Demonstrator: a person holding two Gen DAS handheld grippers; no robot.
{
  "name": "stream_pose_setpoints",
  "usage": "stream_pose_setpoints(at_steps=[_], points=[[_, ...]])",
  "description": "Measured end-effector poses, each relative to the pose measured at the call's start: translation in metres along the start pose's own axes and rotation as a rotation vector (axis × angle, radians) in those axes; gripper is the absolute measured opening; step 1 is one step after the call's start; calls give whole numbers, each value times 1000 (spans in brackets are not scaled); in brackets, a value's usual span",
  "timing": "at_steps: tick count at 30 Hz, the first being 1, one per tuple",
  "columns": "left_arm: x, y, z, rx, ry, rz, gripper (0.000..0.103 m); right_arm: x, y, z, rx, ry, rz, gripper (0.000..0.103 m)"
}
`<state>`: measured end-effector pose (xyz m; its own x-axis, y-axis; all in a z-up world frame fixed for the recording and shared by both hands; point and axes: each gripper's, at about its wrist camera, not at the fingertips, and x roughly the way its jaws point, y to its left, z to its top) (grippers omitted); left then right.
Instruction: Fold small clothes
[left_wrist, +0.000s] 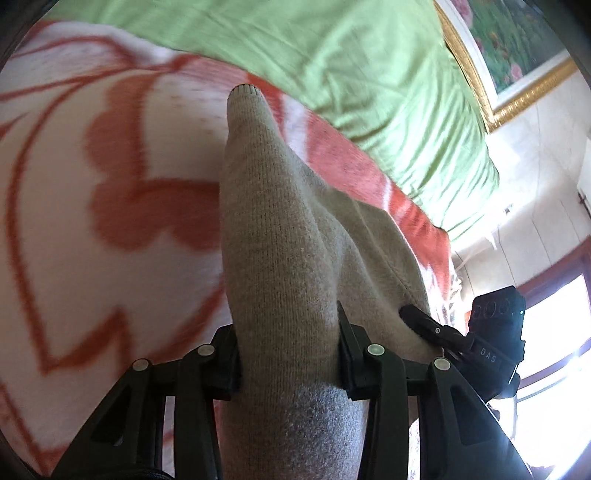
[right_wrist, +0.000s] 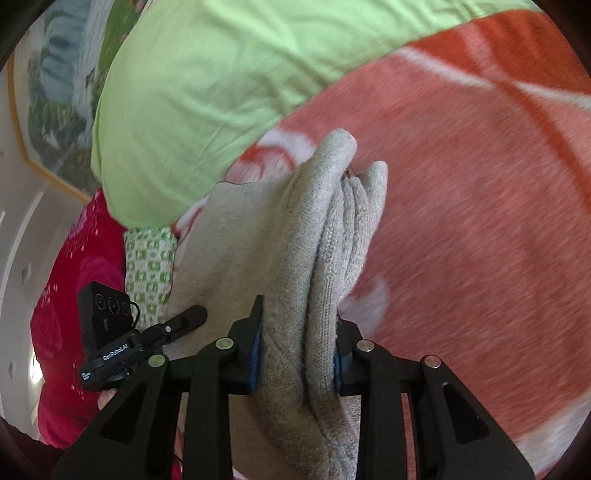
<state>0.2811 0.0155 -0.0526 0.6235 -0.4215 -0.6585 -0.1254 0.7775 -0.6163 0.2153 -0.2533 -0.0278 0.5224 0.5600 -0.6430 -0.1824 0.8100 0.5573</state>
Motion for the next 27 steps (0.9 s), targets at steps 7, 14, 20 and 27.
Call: stream_pose_setpoints(at_steps=[7, 14, 20, 27], points=[[-15, 42, -19, -62, 0, 41, 40, 31, 13, -17, -11, 67, 7, 30], [-6, 61, -34, -73, 23, 72, 44, 49, -3, -31, 21, 112, -26, 30], [-5, 66, -36, -75, 29, 109, 57, 57, -9, -35, 20, 116, -63, 33], [-19, 67, -44, -86, 18, 146, 63, 49, -9, -34, 26, 109, -92, 43]])
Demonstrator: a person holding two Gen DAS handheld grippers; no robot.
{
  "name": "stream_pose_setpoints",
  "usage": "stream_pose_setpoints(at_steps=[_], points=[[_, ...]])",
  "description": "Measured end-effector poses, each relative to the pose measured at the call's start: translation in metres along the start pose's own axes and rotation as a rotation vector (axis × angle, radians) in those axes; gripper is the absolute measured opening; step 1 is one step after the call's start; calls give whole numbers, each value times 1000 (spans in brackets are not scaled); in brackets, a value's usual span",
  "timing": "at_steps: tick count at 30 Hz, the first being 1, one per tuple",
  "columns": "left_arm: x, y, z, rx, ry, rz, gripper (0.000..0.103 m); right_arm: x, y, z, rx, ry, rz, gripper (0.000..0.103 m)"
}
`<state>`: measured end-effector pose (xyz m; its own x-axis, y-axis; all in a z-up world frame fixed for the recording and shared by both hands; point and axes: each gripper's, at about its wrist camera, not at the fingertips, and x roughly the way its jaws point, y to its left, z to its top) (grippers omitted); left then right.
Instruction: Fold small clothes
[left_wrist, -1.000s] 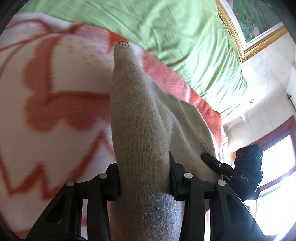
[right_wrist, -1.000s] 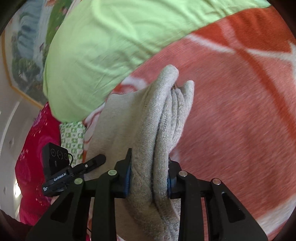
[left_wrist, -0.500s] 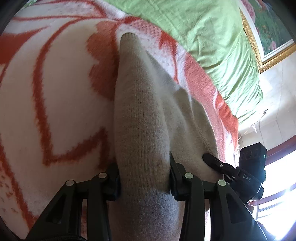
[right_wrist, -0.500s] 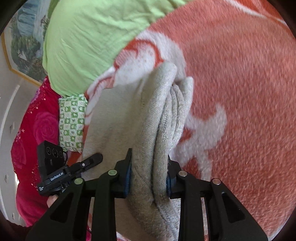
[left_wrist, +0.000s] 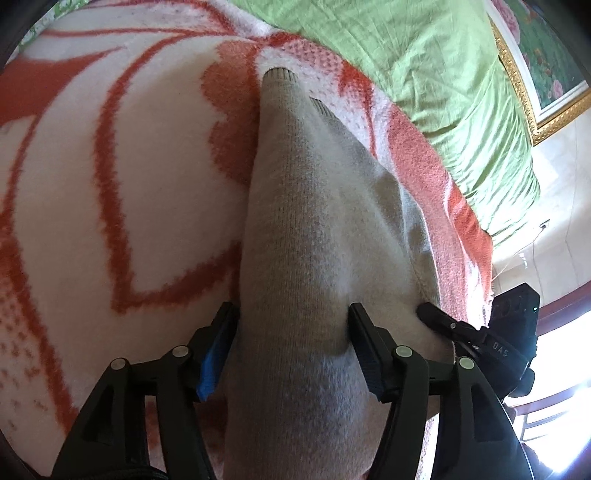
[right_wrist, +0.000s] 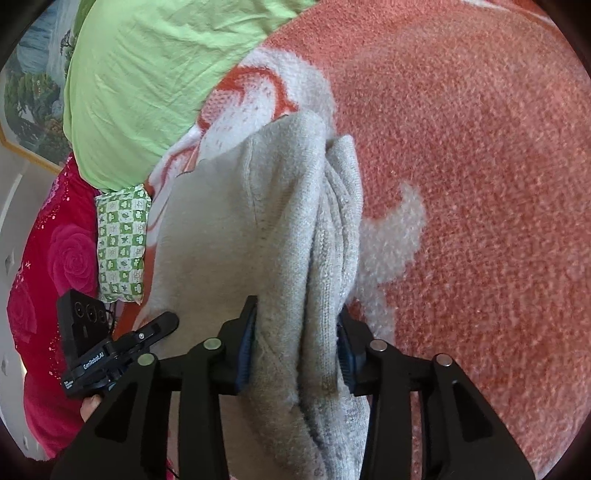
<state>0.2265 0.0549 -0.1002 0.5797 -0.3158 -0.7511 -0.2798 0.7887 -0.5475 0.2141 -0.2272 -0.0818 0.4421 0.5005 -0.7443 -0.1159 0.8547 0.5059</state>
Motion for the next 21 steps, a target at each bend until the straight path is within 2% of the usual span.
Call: stream_pose_setpoints(at_steps=[11, 17, 21], points=[[-29, -2, -19, 21, -14, 41, 62, -49, 3, -14, -9, -89, -52, 54], [-40, 3, -37, 39, 8, 60, 65, -74, 16, -39, -83, -128, -112, 56], [-42, 7, -44, 55, 20, 84, 68, -75, 25, -58, -152, -112, -187, 56]])
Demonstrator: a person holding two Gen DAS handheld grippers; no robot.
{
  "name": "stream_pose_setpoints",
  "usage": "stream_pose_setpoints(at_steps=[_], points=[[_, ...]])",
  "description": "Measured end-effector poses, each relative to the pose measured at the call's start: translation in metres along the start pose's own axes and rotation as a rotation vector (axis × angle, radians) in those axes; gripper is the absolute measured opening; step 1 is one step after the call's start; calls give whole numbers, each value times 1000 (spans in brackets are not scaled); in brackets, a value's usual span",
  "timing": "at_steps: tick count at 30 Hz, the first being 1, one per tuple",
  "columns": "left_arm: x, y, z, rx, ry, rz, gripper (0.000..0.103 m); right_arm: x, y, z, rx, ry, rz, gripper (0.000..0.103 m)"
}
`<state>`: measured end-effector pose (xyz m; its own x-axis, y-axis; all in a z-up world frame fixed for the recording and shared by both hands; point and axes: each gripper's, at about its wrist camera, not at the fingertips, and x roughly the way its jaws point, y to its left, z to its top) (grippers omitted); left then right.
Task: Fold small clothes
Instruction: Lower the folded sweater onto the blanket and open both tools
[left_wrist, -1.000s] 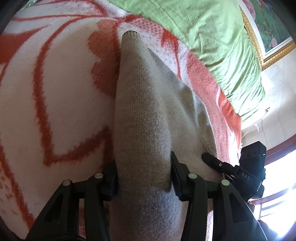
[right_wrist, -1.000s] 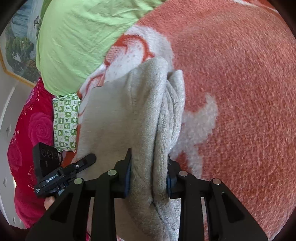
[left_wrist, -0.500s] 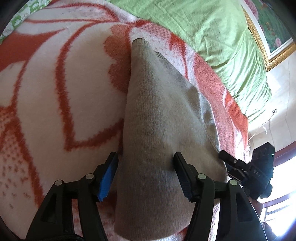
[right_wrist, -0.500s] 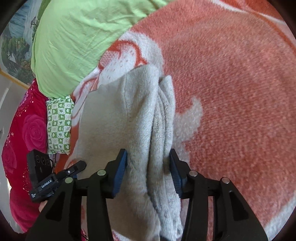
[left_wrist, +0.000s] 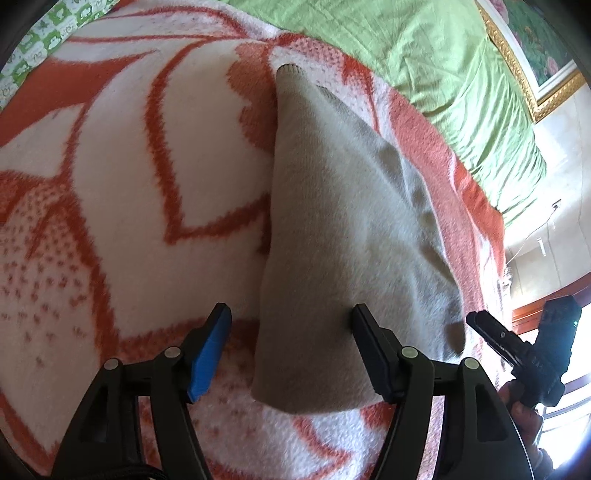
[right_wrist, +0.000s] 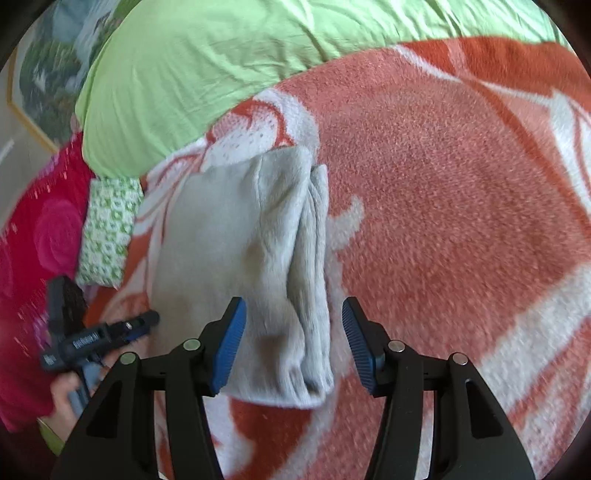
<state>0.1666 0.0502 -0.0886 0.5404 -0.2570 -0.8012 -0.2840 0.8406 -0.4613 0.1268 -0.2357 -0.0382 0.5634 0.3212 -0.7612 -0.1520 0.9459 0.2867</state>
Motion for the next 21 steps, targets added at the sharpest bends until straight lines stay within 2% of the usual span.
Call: stream_pose_setpoints(at_steps=[7, 12, 19, 21], points=[[0, -2, -1, 40, 10, 50, 70, 8, 7, -13, -38, 24, -46, 56], [12, -5, 0, 69, 37, 99, 70, 34, 5, -15, -101, 78, -187, 56], [16, -6, -8, 78, 43, 115, 71, 45, 1, -19, -116, 94, -229, 55], [14, -9, -12, 90, 44, 112, 71, 42, 3, -19, -118, 96, -203, 48]])
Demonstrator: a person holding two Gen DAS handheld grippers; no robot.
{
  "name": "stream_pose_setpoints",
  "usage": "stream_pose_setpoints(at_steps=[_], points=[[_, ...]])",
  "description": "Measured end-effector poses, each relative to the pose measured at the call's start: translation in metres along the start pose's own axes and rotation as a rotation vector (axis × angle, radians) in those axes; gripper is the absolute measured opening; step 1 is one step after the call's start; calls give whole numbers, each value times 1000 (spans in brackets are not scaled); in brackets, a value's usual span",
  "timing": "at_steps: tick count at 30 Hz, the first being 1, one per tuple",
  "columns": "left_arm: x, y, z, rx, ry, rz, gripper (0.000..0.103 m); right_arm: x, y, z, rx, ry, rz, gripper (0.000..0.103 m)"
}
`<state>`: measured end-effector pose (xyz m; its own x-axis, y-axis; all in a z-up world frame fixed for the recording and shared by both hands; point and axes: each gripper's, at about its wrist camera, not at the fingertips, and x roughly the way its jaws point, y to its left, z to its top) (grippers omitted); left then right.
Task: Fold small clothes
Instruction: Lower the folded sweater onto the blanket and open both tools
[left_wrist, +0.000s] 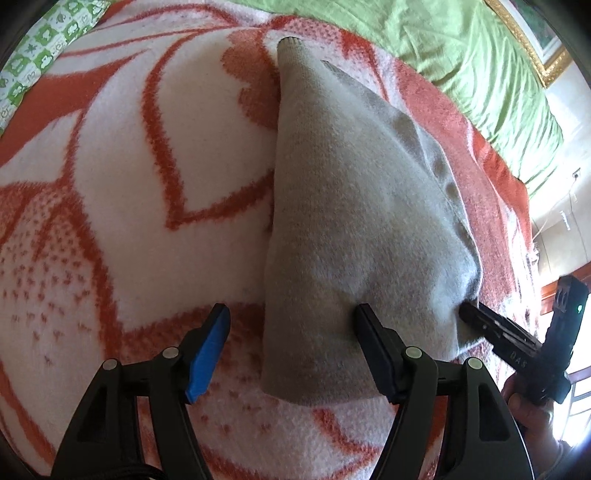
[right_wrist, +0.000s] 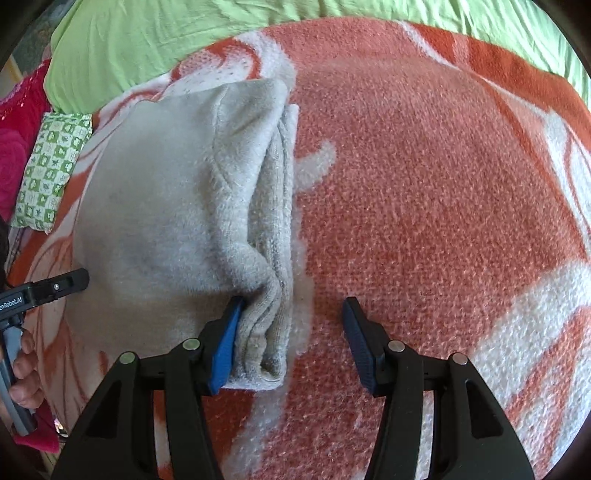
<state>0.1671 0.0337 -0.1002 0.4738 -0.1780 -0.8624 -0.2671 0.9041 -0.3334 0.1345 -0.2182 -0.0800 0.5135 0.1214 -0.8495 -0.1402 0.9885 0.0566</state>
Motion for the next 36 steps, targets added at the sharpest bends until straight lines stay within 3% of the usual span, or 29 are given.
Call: stream_pose_setpoints(at_steps=[1, 2, 5, 18, 25, 31, 36], points=[[0, -2, -3, 12, 1, 3, 71, 1, 3, 1, -2, 5, 14, 37], [1, -2, -4, 16, 3, 4, 71, 2, 6, 1, -12, 11, 15, 33], [4, 1, -5, -2, 11, -8, 71, 4, 8, 2, -29, 11, -25, 33], [-20, -1, -21, 32, -48, 27, 72, -32, 2, -2, 43, -43, -15, 36], [-30, 1, -36, 55, -64, 64, 73, -49, 5, -12, 46, -69, -25, 49], [-40, 3, -61, 109, -119, 138, 73, -61, 15, -33, 59, -89, 25, 62], [-46, 6, -89, 151, -131, 176, 73, -64, 27, -56, 22, -99, 54, 66]])
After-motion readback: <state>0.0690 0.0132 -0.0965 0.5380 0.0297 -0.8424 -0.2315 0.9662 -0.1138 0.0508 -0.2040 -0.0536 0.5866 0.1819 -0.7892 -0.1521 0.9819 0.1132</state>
